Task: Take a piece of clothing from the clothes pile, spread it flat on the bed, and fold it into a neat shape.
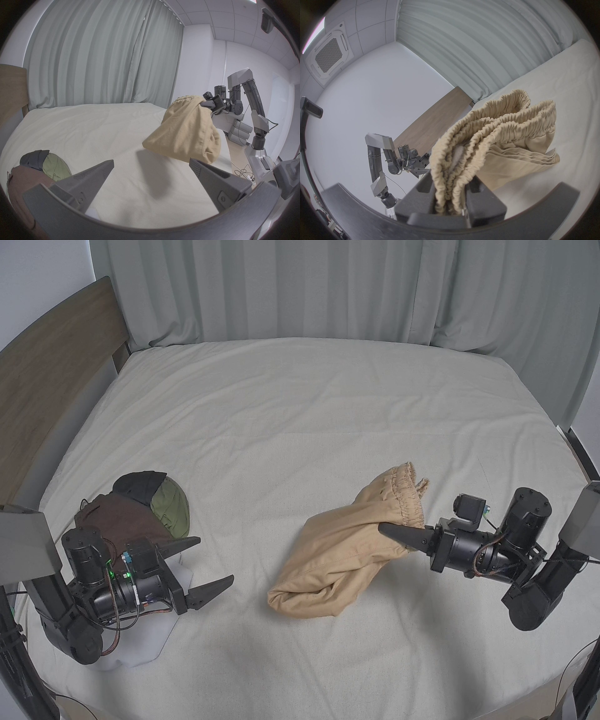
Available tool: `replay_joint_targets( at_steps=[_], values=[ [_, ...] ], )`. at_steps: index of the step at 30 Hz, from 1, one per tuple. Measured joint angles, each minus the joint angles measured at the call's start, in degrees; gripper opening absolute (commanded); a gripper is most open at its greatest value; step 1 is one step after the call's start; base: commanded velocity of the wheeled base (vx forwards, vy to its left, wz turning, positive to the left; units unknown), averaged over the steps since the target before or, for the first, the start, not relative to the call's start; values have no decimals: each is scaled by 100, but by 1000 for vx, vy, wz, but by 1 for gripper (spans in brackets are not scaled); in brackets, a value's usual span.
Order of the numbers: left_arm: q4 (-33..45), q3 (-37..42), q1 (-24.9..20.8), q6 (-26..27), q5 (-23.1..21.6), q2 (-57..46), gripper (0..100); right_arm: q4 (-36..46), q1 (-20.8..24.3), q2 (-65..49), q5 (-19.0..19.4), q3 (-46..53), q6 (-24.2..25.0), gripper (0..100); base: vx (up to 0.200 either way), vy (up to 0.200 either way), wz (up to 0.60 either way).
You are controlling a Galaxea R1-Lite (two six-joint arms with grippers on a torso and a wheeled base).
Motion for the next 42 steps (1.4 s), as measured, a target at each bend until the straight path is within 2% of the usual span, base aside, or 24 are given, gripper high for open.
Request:
replay_joint_targets(
  at_steps=[16, 42],
  values=[
    [-2, 52, 16, -2, -9, 17, 100, 107, -218, 914, 44, -1996, 837, 0, 0, 0, 0],
    [0, 100, 63, -2, -18, 87, 100, 2075, -603, 2324, -13, -5524, 1136, 0, 0, 0, 0]
  ],
)
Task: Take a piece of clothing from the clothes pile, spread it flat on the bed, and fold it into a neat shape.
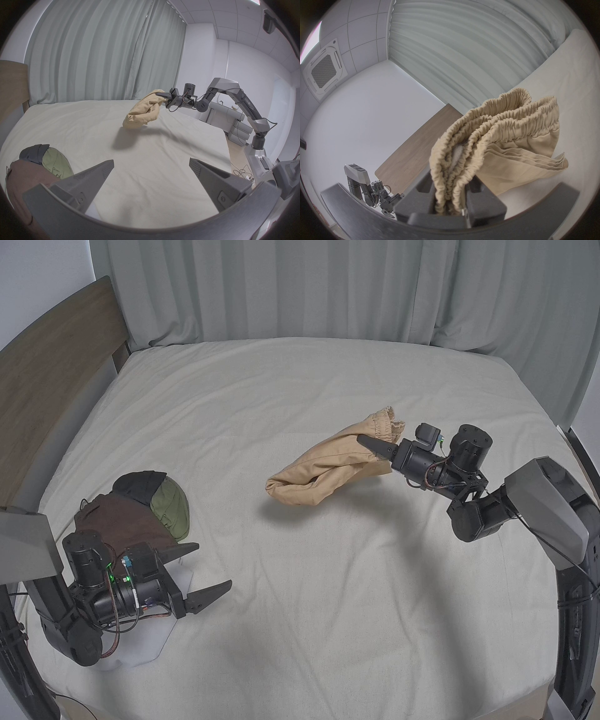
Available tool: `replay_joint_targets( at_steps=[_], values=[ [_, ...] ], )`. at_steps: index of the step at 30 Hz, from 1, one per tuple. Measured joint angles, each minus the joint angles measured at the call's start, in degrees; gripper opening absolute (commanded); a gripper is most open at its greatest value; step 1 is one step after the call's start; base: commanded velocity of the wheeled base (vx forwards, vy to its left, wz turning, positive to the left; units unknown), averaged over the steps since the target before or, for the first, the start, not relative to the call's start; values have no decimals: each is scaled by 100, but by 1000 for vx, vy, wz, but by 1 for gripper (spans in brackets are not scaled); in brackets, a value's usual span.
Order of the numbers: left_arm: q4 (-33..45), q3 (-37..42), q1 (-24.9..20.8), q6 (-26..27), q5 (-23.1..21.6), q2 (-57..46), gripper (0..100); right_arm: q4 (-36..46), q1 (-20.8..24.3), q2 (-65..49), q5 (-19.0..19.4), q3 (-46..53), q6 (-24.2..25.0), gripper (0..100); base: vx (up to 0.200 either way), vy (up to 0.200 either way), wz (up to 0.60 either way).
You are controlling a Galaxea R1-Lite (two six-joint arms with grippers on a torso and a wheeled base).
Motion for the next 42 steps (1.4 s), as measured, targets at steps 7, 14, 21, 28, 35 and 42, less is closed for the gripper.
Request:
replay_joint_targets(
  at_steps=[7, 14, 21, 28, 35, 42],
  values=[
    [0, 13, 49, 0, 0, 5, 100, 44, 5, 356, -28, -347, 44, 0, 0, 0, 0],
    [0, 22, 85, 0, -6, 7, 100, -11, -35, 662, -41, -59, -69, 0, 0, 0, 0],
    [2, 33, 93, 0, -11, 7, 100, -57, -122, 735, -41, 608, -472, 0, 0, 0, 0],
    [-2, 39, 99, 0, -11, 7, 100, -134, -146, 829, -44, 1056, -846, 0, 0, 0, 0],
    [-5, 50, 102, 0, -17, 7, 100, -137, -151, 916, -55, 1273, -1037, 0, 0, 0, 0],
    [-2, 44, 101, 0, -20, 7, 100, -134, -140, 940, -52, 1375, -1128, 100, 0, 0, 0]
  ],
)
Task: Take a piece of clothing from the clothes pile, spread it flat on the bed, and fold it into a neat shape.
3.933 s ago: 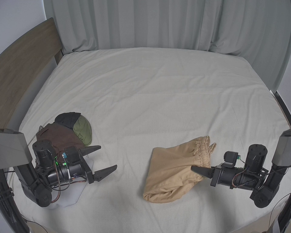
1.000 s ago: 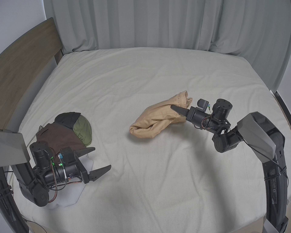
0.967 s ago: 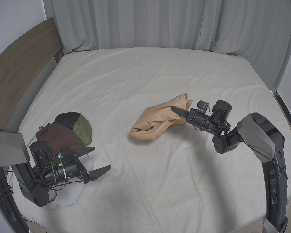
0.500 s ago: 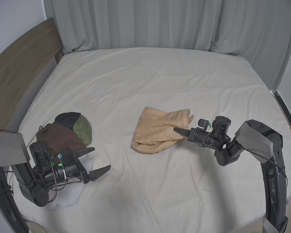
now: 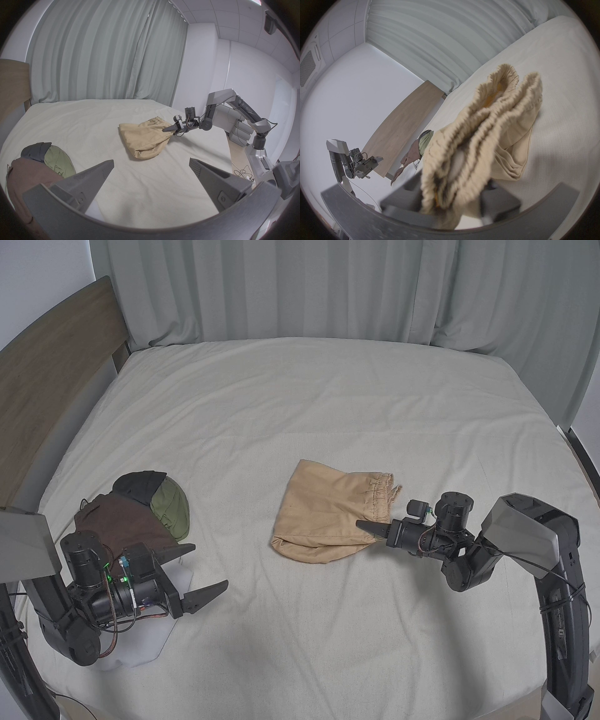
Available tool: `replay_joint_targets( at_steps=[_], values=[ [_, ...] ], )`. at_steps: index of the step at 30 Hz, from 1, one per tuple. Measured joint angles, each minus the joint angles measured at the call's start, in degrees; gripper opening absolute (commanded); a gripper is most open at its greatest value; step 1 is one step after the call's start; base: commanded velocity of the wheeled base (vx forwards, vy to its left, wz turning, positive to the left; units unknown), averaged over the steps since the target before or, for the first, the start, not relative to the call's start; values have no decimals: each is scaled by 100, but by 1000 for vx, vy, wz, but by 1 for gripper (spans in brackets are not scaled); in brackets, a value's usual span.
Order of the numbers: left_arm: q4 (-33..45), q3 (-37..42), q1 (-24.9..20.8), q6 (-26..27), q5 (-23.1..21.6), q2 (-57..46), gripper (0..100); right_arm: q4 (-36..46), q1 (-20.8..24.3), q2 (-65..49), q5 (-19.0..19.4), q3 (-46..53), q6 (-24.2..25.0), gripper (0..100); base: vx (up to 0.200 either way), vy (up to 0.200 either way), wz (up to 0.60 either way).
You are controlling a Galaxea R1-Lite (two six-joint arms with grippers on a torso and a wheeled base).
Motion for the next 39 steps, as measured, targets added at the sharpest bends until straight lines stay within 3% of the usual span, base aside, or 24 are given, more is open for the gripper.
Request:
replay_joint_targets(
  at_steps=[7, 12, 23, 32, 39],
  values=[
    [2, -13, -5, 0, 0, 0, 100, 4, -44, -39, -39, 265, -44, 100, 0, 0, 0],
    [-4, -39, -5, 0, 7, 0, 100, 1, -262, -218, -61, 703, -312, 100, 0, 0, 0],
    [-2, -88, 23, 0, 11, -27, 100, -161, -601, -995, -57, 1158, -360, 100, 0, 0, 0],
    [-4, -91, 28, 0, 11, -38, 100, -163, -238, -1208, -107, 1172, -349, 100, 0, 0, 0],
    [-4, -94, 26, 2, 11, -35, 100, -229, 46, -835, -444, 1003, -360, 100, 0, 0, 0]
  ],
)
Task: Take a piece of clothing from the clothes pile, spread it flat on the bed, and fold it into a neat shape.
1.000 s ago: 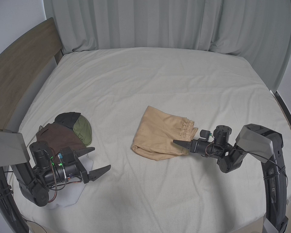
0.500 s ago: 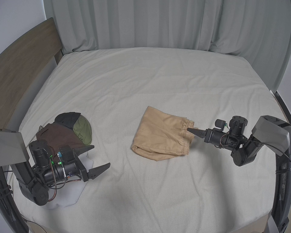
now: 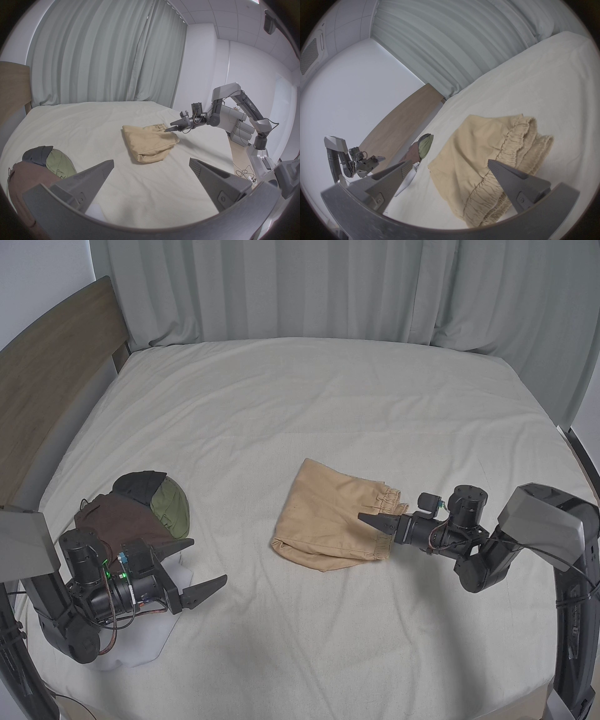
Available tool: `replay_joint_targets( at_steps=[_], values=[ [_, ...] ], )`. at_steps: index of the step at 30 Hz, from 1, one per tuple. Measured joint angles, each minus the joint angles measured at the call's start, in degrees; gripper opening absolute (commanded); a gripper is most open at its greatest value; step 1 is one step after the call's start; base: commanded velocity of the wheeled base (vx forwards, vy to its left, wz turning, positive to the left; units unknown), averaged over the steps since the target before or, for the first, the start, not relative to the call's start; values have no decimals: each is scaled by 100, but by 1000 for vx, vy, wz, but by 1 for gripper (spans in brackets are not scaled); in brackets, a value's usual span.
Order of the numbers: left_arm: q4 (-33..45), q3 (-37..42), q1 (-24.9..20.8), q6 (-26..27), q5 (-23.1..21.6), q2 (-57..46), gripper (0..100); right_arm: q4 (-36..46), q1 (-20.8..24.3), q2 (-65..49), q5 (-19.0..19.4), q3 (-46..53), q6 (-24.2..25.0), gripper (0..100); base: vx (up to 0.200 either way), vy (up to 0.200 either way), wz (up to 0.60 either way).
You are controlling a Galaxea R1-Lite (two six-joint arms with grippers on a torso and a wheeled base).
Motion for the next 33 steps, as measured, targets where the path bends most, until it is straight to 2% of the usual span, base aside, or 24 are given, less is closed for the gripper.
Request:
replay_joint_targets(
  at_steps=[5, 12, 19, 22, 25, 28, 31, 33],
  values=[
    [0, 2, 0, -2, 0, 0, 100, -126, 72, 418, -163, -140, -180, 100, 0, 0, 0],
    [4, 2, -4, -2, -2, 5, 100, -208, 88, 694, -191, -212, -222, 100, 0, 0, 0],
    [9, 26, -45, -2, -2, -48, 100, -208, 88, 496, -238, -116, -238, 100, 0, 0, 0],
    [9, 41, -94, -2, -9, -124, 100, -233, 78, 154, -268, 22, -388, 100, 0, 0, 0],
    [11, 56, -141, -2, -96, -280, 100, -246, 72, -350, -295, 347, -796, 100, 0, 0, 0],
    [9, 78, -234, -7, -315, -510, 100, -246, 39, -916, -345, 802, -1436, 100, 0, 0, 0],
    [6, 127, -364, -13, -562, -848, 100, -228, -9, -1508, -545, 1240, -2196, 100, 0, 0, 0],
    [9, 172, -485, -32, -663, -1122, 100, -233, -49, -1908, -692, 1506, -2537, 100, 0, 0, 0]
  ],
)
